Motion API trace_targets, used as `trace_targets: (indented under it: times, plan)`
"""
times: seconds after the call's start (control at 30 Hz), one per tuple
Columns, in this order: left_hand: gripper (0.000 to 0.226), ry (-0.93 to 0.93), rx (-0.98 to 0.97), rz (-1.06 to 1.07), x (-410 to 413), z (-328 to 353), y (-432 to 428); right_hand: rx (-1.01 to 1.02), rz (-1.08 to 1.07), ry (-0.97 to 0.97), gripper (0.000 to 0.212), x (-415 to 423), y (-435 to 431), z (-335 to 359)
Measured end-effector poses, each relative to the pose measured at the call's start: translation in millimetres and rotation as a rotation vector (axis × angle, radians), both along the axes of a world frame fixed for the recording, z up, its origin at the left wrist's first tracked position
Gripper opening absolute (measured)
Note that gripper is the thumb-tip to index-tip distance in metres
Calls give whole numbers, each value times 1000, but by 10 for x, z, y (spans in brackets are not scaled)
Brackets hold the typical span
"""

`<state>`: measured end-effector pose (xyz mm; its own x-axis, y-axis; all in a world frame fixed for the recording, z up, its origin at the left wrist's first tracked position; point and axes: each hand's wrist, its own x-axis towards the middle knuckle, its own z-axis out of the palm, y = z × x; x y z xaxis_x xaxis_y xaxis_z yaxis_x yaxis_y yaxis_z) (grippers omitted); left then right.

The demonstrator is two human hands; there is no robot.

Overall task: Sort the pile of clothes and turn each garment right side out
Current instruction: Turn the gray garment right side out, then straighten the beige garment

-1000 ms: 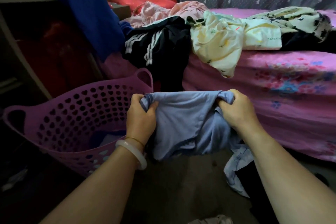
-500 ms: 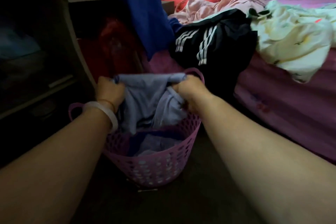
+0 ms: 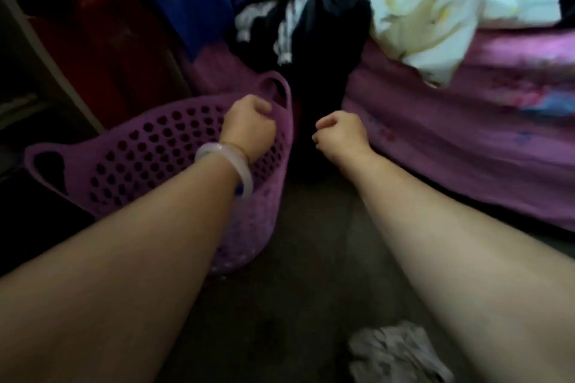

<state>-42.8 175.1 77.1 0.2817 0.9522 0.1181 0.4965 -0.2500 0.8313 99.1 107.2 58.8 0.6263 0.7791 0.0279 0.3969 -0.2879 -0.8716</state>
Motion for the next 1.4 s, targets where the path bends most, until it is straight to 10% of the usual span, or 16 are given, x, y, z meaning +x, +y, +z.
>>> trace_targets:
  times: [0.47,0.6,0.87,1.0,1.2,1.4]
  plan:
    - [28,780,-406,-660,1130,-2005,-2264,-1202,456,-169,61,670,-2365,-2314]
    - [33,735,-417,-627,1110,-1983,-2218,-1028,356,-51,40,729,-2393,-2336]
    - [72,150,-535,-581,963,-1563,-1836,38,167,1162,35,1070,-1852,-1098]
    - [98,139,-572,-675,951,-1194,-1605,162,230,1176,8,1098,-1802,-708]
    - [51,197,-813,-874,867,-880,-1584,197,318,1132,29,1102,-1811,-333]
    - [45,-570,-952,-741,836,-652,-1577,84,308,857,31,1110,-1794,-186]
